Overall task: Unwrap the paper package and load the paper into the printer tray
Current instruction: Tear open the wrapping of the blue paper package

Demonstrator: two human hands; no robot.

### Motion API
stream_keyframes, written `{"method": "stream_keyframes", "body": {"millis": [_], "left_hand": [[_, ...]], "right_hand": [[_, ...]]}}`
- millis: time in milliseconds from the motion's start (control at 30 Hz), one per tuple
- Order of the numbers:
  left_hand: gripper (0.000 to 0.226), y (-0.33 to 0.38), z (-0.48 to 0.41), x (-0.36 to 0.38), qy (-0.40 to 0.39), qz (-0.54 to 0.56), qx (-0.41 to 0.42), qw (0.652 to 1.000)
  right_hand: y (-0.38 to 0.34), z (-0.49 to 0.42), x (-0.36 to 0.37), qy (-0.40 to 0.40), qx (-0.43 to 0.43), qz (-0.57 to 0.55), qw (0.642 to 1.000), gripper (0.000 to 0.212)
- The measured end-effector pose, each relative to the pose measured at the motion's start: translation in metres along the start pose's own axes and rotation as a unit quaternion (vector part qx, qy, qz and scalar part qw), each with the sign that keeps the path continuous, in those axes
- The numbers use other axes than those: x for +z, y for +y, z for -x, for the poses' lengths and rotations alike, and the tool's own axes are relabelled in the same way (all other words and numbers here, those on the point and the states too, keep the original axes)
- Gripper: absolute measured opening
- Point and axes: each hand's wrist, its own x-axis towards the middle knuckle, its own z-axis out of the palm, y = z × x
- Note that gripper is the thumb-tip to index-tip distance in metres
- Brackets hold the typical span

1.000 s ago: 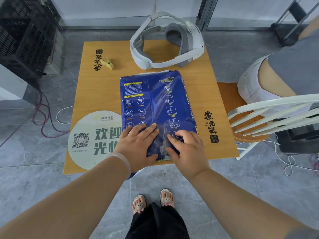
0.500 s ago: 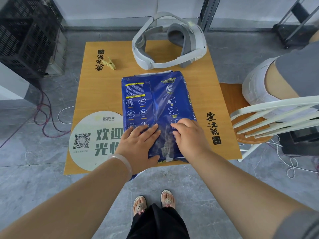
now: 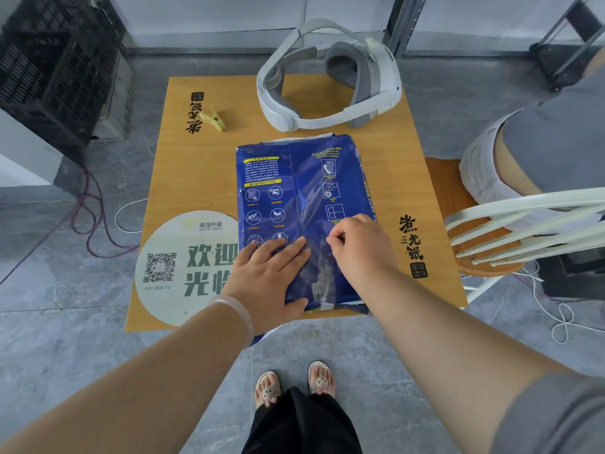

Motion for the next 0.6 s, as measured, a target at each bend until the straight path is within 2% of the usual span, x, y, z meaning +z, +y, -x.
{"method": "stream_keyframes", "body": {"millis": [100,233,500,600], "left_hand": [[0.079,0.0,0.0,0.0,0.0,0.002,-0.001,1.0],[0.08,0.0,-0.001,0.0,-0.002,0.001,-0.001,1.0],[0.08,-0.001,-0.001,-0.001,-0.009,0.003,0.0,1.0],[0.08,0.0,-0.001,-0.001,-0.009,0.005,-0.001,1.0]], "right_hand": [[-0.003,-0.003,0.002,-0.011,0.009,0.035,0.999,0.02],[-0.003,-0.001,0.003,-0.016,-0.03,0.073,0.997,0.02],[0.014,0.029,-0.002,-0.029,-0.109,0.024,0.993,0.01],[0.015,0.028,-0.007,-0.011,-0.072,-0.046,0.996,0.019]]}}
